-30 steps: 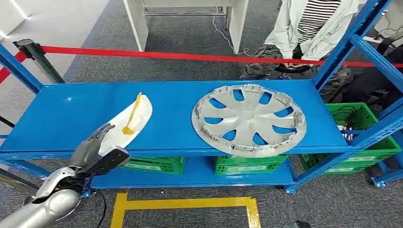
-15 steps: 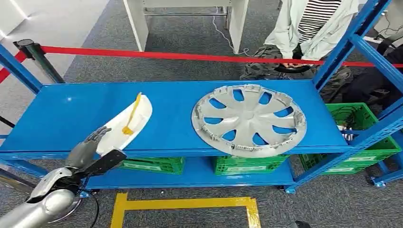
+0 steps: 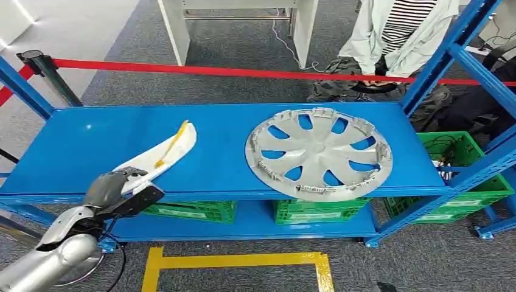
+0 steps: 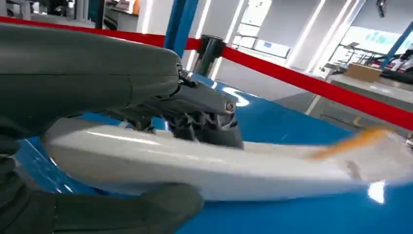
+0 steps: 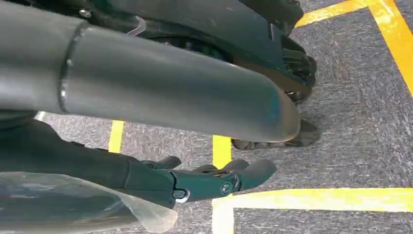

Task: Take the parts from the cabinet and place them on the table.

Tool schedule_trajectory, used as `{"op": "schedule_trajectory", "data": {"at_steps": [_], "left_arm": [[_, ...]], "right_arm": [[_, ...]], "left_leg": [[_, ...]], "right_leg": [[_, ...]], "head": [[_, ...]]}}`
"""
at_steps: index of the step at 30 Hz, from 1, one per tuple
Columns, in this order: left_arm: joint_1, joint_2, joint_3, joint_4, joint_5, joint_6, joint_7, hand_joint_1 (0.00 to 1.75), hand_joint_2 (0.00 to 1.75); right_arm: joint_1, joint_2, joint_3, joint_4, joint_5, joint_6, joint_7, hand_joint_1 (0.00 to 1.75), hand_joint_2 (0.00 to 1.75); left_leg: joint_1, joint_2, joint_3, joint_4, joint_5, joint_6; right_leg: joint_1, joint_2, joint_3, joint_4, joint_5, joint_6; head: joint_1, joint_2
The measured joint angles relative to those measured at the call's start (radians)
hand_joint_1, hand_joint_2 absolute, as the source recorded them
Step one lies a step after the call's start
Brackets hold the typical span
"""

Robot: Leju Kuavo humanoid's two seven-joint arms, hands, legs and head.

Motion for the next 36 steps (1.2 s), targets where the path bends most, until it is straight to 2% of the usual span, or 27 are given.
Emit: {"op": "schedule_trajectory", "data": {"at_steps": [11, 14, 17, 22, 25, 31, 36], "left_arm": [[-0.025, -0.009, -0.001, 0.008, -0.004, 0.027, -0.004, 1.75, 1.75], [-0.024, -0.013, 0.006, 0.008, 0.001, 0.072, -0.022, 1.75, 1.75], [-0.014, -0.016, 0.022, -0.013, -0.037, 0.181, -0.047, 1.75, 1.75], [0.026, -0.016, 0.079, -0.131, -0.145, 0.320, -0.078, 1.75, 1.75], [0.050, -0.016, 0.122, -0.221, -0.219, 0.370, -0.105, 1.75, 1.75], [0.097, -0.023, 0.228, -0.387, -0.324, 0.389, -0.191, 1.75, 1.75], [0.119, -0.032, 0.278, -0.457, -0.348, 0.390, -0.200, 1.75, 1.75]], "right_arm": [[0.000, 0.000, -0.019, 0.000, 0.014, 0.011, 0.003, 0.00, 0.00], [0.001, 0.000, -0.026, 0.000, 0.020, 0.011, 0.005, 0.00, 0.00], [0.005, 0.000, -0.033, 0.000, 0.020, 0.011, 0.003, 0.00, 0.00], [0.021, 0.000, -0.048, -0.002, 0.019, 0.002, -0.012, 0.00, 0.00], [0.030, 0.000, -0.050, -0.004, 0.013, -0.002, -0.021, 0.00, 0.00], [0.039, 0.000, -0.054, -0.010, 0.002, -0.004, -0.031, 0.00, 0.00], [0.039, 0.000, -0.056, -0.016, -0.002, -0.004, -0.035, 0.00, 0.00]], "left_leg": [[0.000, 0.000, 0.000, 0.000, 0.000, 0.000], [0.000, 0.000, 0.000, 0.000, 0.000, 0.000], [0.000, 0.000, -0.001, 0.000, 0.001, 0.000], [0.000, 0.000, -0.002, 0.000, 0.000, 0.000], [0.000, 0.000, -0.003, 0.000, 0.000, 0.000], [0.000, 0.000, -0.003, 0.000, 0.001, 0.000], [0.000, 0.000, -0.003, 0.000, 0.001, 0.000]], "right_leg": [[0.000, 0.000, 0.000, 0.000, 0.000, 0.000], [0.000, 0.000, -0.001, 0.000, 0.000, 0.000], [0.000, 0.001, -0.001, 0.000, 0.000, 0.000], [0.000, 0.001, -0.002, 0.000, 0.000, 0.000], [0.000, 0.000, -0.003, 0.000, 0.000, 0.000], [0.000, 0.001, -0.003, 0.000, 0.000, 0.000], [0.000, 0.000, -0.003, 0.000, 0.000, 0.000]], "head": [[0.000, 0.000], [0.000, 0.000], [0.000, 0.000], [0.000, 0.000], [0.000, 0.000], [0.000, 0.000], [0.000, 0.000]]}}
